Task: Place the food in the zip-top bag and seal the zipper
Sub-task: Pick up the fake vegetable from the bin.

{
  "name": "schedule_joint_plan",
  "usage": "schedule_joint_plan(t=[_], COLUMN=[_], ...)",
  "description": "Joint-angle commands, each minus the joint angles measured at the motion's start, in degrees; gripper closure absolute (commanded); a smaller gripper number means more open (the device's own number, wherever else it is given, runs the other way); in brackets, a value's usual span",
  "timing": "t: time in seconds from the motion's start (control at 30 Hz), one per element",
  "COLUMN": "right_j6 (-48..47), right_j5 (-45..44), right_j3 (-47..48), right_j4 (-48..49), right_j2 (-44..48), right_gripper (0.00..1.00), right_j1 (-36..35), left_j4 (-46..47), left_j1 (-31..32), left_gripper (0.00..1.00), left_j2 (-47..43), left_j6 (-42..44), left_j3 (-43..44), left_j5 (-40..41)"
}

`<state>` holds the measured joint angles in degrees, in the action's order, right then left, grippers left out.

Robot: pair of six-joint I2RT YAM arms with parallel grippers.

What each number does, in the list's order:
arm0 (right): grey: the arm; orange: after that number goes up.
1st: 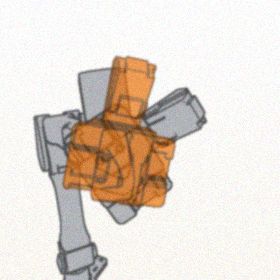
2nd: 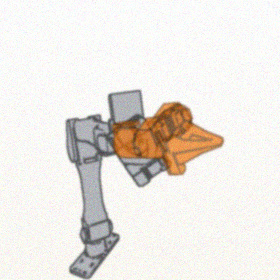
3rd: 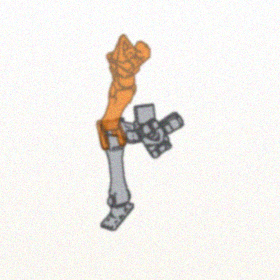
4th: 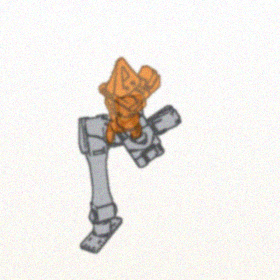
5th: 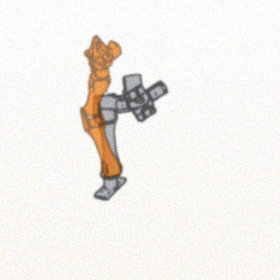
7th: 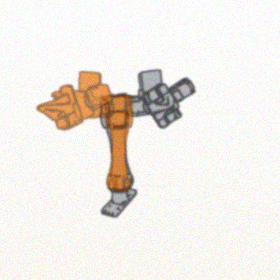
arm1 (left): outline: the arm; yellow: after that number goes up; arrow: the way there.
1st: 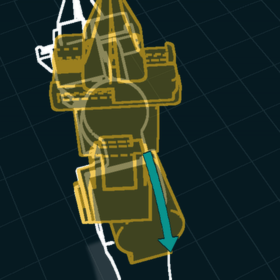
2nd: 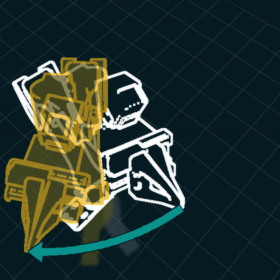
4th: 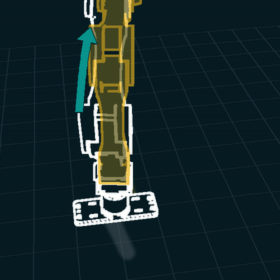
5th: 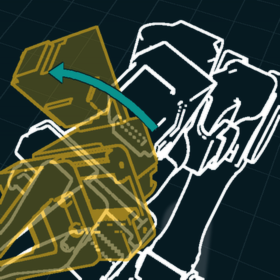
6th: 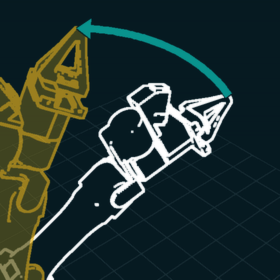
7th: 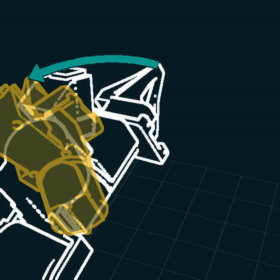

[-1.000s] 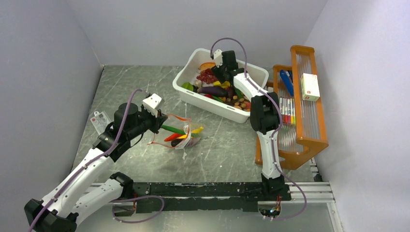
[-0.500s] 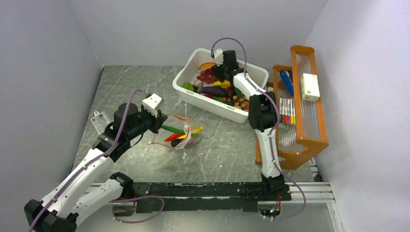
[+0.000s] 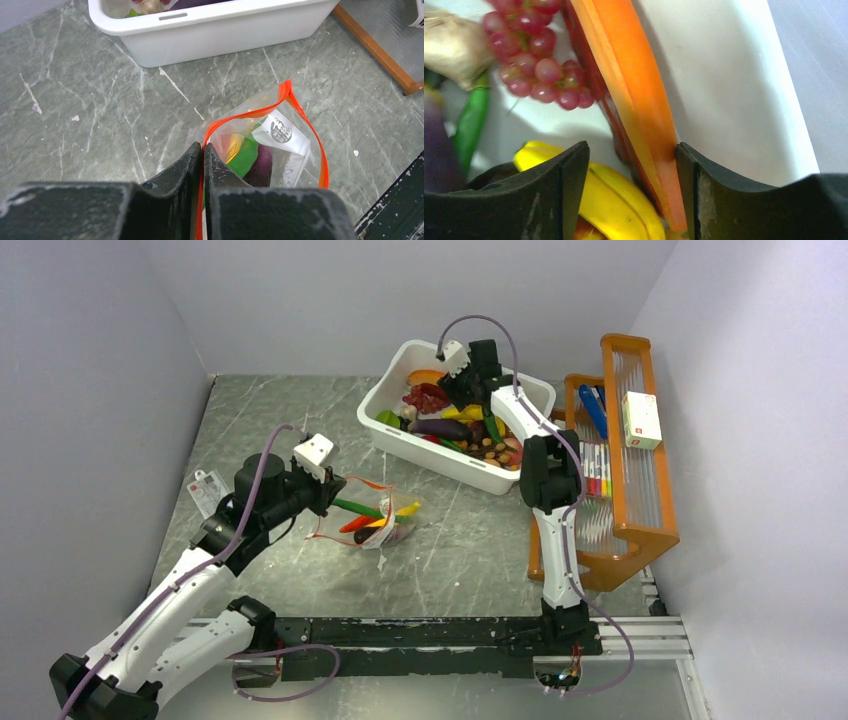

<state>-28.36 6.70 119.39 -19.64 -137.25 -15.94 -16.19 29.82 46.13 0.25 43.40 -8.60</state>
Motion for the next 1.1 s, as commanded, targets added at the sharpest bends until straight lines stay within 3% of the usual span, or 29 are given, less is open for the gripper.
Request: schedule_joint_plan(t=[0.0, 0.27, 0.47, 0.57, 0.7, 0.97, 1.07], right_j6=[1.3, 1.6, 5.9, 9.7, 16.0, 12.4, 10.5], right_j5=[9.9, 10.5, -6.4, -10.8, -12.9, -4.0, -3.6], right_j3=[-0.7, 0.9, 3.6, 5.2, -0.3, -5.3, -2.2], right_j4=[-5.9, -5.7, -2.2, -5.6, -5.9, -8.6, -12.2], right_j2=[4.8, 5.7, 3.7, 3.5, 7.6, 10.9, 10.3], right_gripper=[0.38, 0.40, 0.37, 0.38, 0.41, 0.45, 0.45], right_j1=[-0.7, -0.7, -0.3, -0.2, -0.2, -0.2, -0.2], left_j4=[0.4, 0.5, 0.5, 0.6, 0.9, 2.2, 2.7], left_j1=[-0.3, -0.3, -0.4, -0.5, -0.7, -1.5, -1.9], left_gripper=[0.93, 0.93, 0.93, 0.93, 0.93, 0.93, 0.93], left_j2=[-0.8, -0.6, -0.2, 0.2, 1.0, 2.6, 2.6], left_j6=[0.7, 0.9, 0.9, 1.0, 1.1, 1.3, 1.3], left_j3=[0.3, 0.4, 0.4, 0.3, 0.1, 0.2, -0.1], left_j5=[0.5, 0.3, 0.7, 1.2, 2.2, 2.3, 2.3])
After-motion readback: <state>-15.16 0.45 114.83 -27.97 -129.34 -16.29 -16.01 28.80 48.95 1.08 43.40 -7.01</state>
